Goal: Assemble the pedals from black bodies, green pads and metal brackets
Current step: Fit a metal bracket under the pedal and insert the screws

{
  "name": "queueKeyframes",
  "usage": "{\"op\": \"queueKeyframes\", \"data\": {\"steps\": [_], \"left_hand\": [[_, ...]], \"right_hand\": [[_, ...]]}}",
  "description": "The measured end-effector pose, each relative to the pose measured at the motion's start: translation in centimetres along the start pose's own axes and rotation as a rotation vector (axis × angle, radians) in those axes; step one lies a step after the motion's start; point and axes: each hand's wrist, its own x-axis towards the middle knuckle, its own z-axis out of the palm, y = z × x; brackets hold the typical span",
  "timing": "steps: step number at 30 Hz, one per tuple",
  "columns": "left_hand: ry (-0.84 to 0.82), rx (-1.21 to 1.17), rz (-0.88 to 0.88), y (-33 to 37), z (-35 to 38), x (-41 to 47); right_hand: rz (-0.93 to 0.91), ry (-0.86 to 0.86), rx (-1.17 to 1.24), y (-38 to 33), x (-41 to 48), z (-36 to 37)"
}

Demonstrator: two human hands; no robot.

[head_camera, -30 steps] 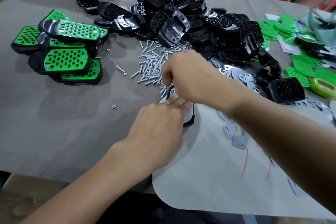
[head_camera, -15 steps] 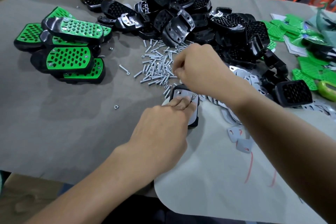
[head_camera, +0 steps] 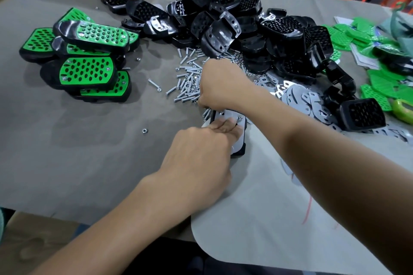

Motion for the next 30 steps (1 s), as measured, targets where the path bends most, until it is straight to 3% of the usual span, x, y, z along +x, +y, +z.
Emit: {"op": "queueKeyframes", "data": {"steps": [3,8,13,30], "left_hand": [[0.004,-0.001,-0.005,0.1,-0.1,0.1],[0.02,0.011,0.005,0.1,0.1,0.0],[0.025,0.027,0.007,0.1,0.1,0.0],[0.01,0.02,0.021,0.0,0.1,0.0]], "right_hand": [[0.016,0.014,0.103,0.0,-0.5,-0.6],[0.005,-0.005,0.473,2.9,-3.1,-3.3],[-0.038,-0.106,0.365,4.7,-5.3,-3.3],[-0.036,-0.048,0.434,4.0,-5.8,-2.2]]}}
